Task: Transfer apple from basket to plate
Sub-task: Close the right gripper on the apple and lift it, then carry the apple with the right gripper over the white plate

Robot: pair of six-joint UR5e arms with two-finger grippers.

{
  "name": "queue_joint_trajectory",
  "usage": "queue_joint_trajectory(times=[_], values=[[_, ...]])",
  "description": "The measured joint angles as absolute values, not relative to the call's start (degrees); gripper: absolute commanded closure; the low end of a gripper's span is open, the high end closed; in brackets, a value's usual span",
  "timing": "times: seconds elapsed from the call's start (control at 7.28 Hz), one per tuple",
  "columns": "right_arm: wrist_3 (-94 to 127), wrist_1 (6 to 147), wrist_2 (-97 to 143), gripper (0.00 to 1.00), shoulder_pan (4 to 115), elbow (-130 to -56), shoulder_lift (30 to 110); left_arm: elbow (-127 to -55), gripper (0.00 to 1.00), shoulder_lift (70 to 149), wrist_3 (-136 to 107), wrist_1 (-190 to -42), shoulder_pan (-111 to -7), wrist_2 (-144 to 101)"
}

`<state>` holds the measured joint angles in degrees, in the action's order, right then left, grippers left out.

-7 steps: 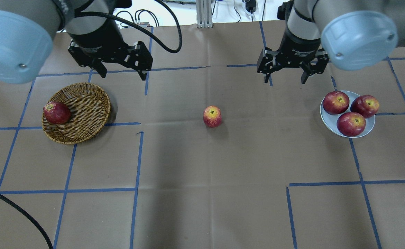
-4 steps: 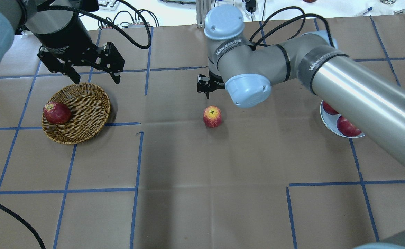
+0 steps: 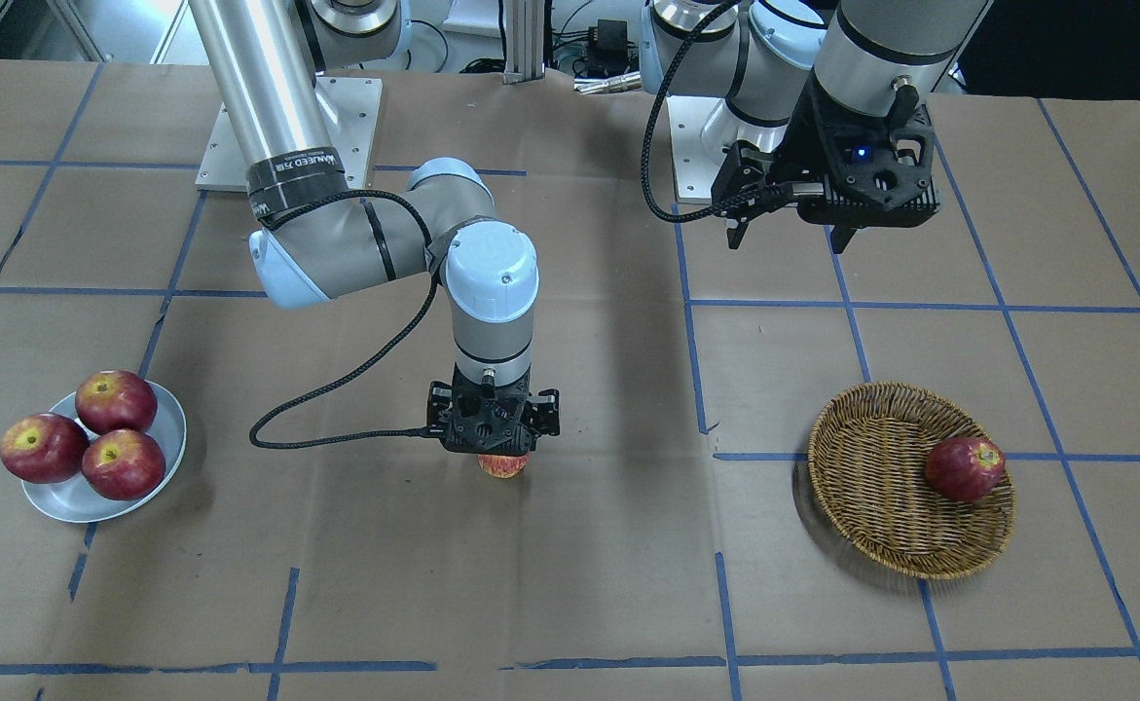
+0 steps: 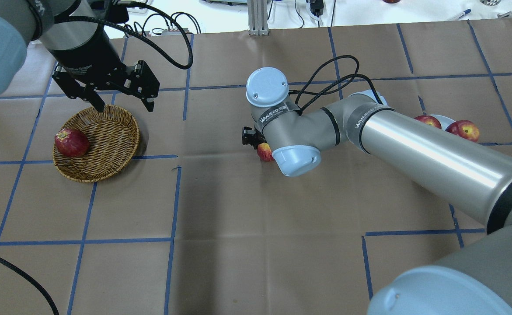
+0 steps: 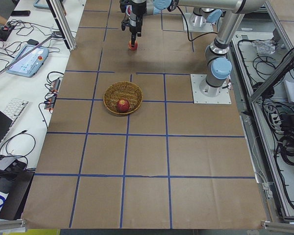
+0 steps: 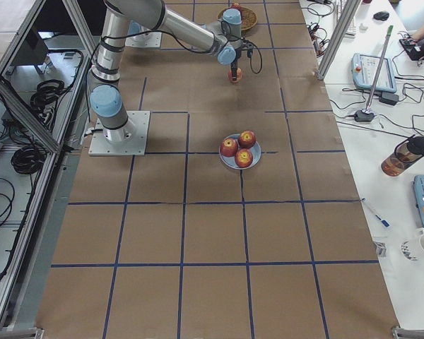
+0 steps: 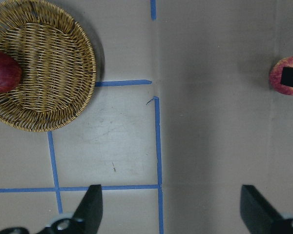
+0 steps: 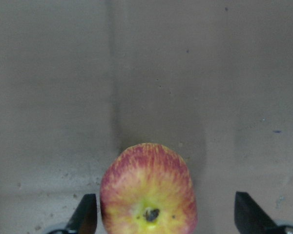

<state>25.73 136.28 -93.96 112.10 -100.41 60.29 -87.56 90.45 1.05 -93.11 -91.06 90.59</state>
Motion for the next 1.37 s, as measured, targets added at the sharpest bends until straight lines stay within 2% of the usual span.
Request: queue_joint_trajectory(times=[0.14,0.27,0.41,0.96,1.37], values=[[25.74,137.49,-93.89,0.11,112.12,-100.96,59.76,-87.71,0.0,90.39,1.05,-93.04,-91.05,90.63],[25.73,138.16,-93.83,0.28,112.14,-101.06,59.55,-87.76,0.0,90.35,1.05,-93.01,-91.05,90.67],[25.67,138.64,-93.8,0.38,112.14,-101.03,59.5,-87.78,0.0,90.35,1.05,-92.99,-91.05,90.69],[25.24,138.67,-94.0,0.41,111.52,-99.09,60.38,-87.72,0.0,90.4,1.06,-92.99,-90.97,90.7],[17.55,128.18,-93.89,0.41,104.56,-97.21,69.16,-87.74,0.0,90.43,1.05,-92.99,-90.98,90.67]])
